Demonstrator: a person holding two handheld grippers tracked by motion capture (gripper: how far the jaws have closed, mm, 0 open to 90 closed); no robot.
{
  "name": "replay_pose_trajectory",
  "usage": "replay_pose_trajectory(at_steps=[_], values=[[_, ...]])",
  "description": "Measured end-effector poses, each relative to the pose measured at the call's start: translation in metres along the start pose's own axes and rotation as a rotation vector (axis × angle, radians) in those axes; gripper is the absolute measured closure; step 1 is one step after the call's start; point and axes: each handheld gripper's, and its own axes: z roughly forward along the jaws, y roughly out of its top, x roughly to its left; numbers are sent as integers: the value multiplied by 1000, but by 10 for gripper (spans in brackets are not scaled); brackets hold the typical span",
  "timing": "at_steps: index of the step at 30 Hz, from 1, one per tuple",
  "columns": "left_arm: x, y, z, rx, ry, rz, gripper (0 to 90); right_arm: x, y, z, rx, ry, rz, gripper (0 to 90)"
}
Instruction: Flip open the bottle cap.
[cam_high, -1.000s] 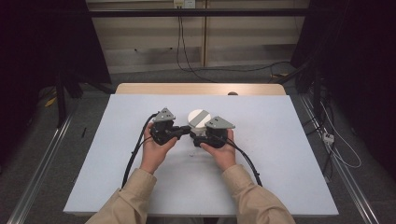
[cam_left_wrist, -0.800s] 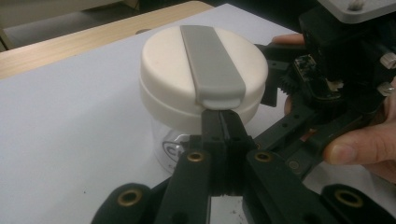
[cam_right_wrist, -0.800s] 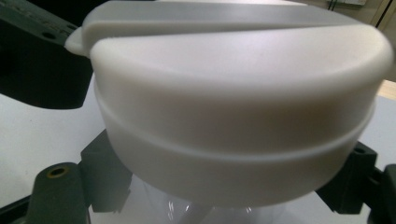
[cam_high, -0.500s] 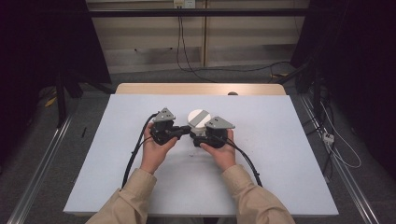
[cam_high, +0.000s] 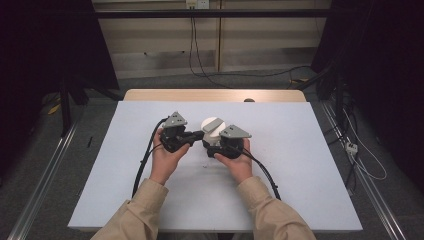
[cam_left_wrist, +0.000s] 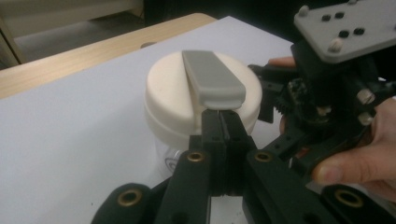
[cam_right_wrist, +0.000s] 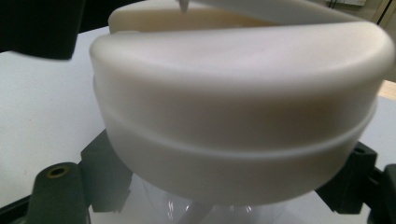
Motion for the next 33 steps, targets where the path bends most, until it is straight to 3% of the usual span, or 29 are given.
replay_pose_trajectory(at_steps=[12,33], values=[[-2,17,1,-9,24,27,900,0,0,0,1,1,-1,187],[-4,36,8,-10,26,39,900,0,0,0,3,2,2,187]])
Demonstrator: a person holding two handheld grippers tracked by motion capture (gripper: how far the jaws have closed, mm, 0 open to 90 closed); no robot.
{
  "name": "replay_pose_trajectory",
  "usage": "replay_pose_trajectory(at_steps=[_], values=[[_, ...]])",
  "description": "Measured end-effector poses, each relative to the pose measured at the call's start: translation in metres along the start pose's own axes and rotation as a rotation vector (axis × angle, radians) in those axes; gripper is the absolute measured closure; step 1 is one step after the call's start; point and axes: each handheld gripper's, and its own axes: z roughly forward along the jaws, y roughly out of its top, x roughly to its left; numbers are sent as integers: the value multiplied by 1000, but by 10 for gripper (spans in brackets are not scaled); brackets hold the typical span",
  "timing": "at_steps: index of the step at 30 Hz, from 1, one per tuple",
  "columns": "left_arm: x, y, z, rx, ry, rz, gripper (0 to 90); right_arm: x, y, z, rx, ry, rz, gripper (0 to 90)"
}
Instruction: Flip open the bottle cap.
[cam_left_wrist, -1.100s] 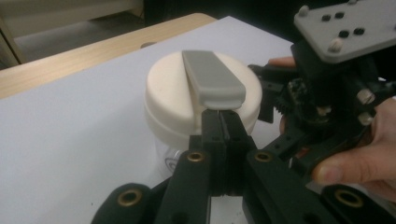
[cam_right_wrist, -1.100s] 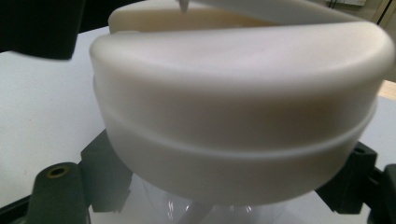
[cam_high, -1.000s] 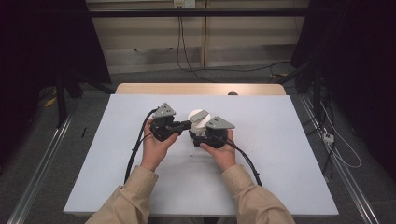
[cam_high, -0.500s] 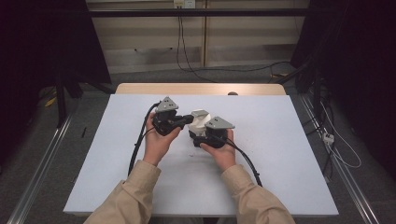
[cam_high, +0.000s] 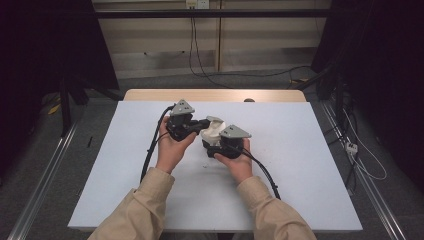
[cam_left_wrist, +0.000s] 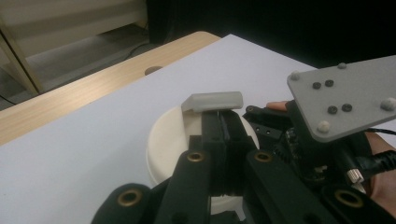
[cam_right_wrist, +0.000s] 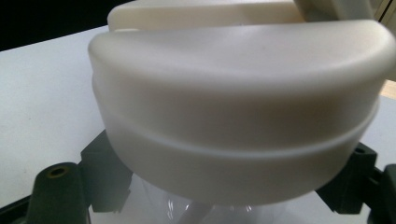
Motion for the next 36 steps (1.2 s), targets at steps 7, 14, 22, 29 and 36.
replay_pose_trajectory(at_steps=[7,14,22,29,36], values=[[-1,6,5,-9,-4,3,900,0,0,0,1,1,1,187],[-1,9,8,-7,1,10,900,0,0,0,1,1,0,187],[0,11,12,-8,6,0,900,0,0,0,1,0,0,187],[1,13,15,-9,15,5,900,0,0,0,1,-1,-2,187],[2,13,17,-10,20,2,900,0,0,0,1,-2,-3,187]])
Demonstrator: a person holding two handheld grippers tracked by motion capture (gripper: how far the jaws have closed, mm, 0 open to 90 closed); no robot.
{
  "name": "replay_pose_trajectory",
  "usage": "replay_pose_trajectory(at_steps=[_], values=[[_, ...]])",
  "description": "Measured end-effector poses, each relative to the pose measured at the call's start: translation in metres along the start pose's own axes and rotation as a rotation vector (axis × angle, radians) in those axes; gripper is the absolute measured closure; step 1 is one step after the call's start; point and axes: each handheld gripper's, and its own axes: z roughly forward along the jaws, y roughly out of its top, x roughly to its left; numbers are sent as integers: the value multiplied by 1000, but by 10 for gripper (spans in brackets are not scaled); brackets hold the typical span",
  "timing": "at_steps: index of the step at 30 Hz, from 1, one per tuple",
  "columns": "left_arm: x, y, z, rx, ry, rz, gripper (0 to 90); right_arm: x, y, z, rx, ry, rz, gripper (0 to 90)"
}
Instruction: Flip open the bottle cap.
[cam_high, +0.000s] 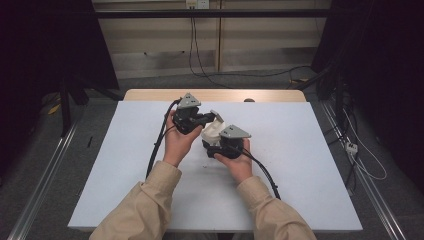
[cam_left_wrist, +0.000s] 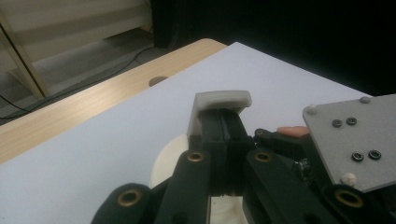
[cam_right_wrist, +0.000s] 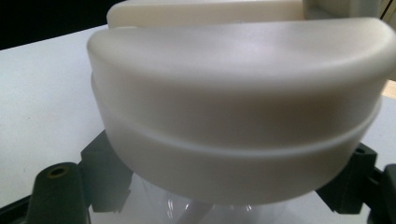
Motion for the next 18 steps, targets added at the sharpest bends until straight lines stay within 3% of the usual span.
replay_pose_trajectory(at_steps=[18], values=[[-2,5,7,-6,6,-1,900,0,0,0,-1,-3,-4,187]])
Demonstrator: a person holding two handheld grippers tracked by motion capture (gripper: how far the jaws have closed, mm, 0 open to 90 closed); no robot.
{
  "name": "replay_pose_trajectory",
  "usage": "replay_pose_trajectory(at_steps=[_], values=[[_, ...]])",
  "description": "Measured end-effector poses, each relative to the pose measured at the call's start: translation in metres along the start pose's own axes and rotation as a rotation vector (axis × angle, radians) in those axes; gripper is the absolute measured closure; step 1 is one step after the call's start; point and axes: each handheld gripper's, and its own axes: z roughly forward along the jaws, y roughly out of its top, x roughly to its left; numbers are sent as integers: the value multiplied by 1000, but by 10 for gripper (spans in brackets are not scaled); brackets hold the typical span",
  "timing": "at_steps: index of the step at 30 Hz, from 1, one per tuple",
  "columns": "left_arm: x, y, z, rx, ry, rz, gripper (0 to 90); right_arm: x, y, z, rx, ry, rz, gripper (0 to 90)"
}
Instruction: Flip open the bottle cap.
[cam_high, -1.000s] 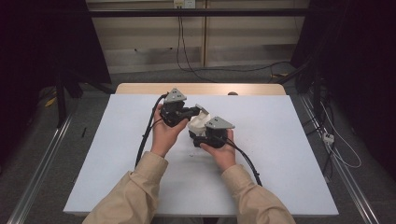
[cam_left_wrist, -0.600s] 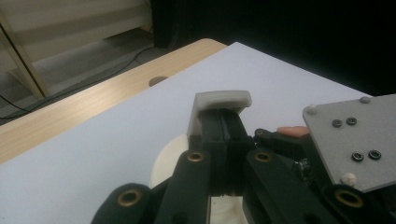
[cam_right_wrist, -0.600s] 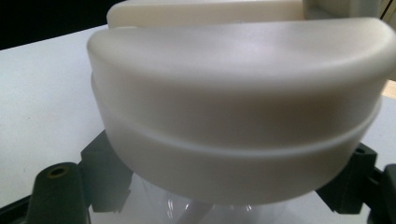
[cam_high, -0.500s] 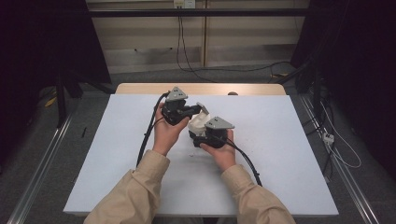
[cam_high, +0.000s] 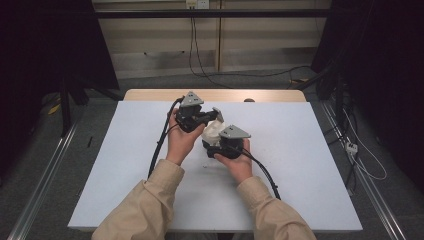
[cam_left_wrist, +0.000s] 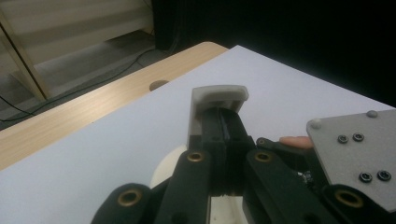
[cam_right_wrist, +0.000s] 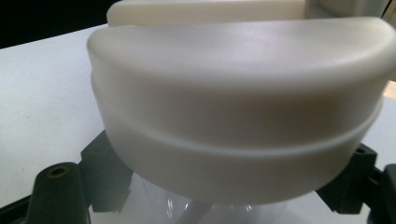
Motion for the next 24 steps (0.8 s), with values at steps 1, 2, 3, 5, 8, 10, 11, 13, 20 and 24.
replay_pose_trajectory(at_steps=[1,2,3,5,8,10,11,13,20,24], values=[[0,0,0,-1,1,1,900,0,0,0,0,0,0,187],[0,1,1,0,2,4,900,0,0,0,-1,-1,-1,187],[0,1,1,-3,2,4,900,0,0,0,0,-1,-1,187],[-1,2,2,2,2,7,900,0,0,0,1,-1,1,187],[-1,3,3,0,5,6,900,0,0,0,1,-1,0,188],[-1,3,4,2,6,7,900,0,0,0,1,-2,-1,187],[-1,4,4,3,7,7,900,0,0,0,1,-2,0,187],[0,4,5,4,8,9,900,0,0,0,-1,-1,-2,187],[0,5,7,3,10,8,900,0,0,0,1,-2,-4,187],[0,6,10,2,10,4,900,0,0,0,1,-2,-4,187]])
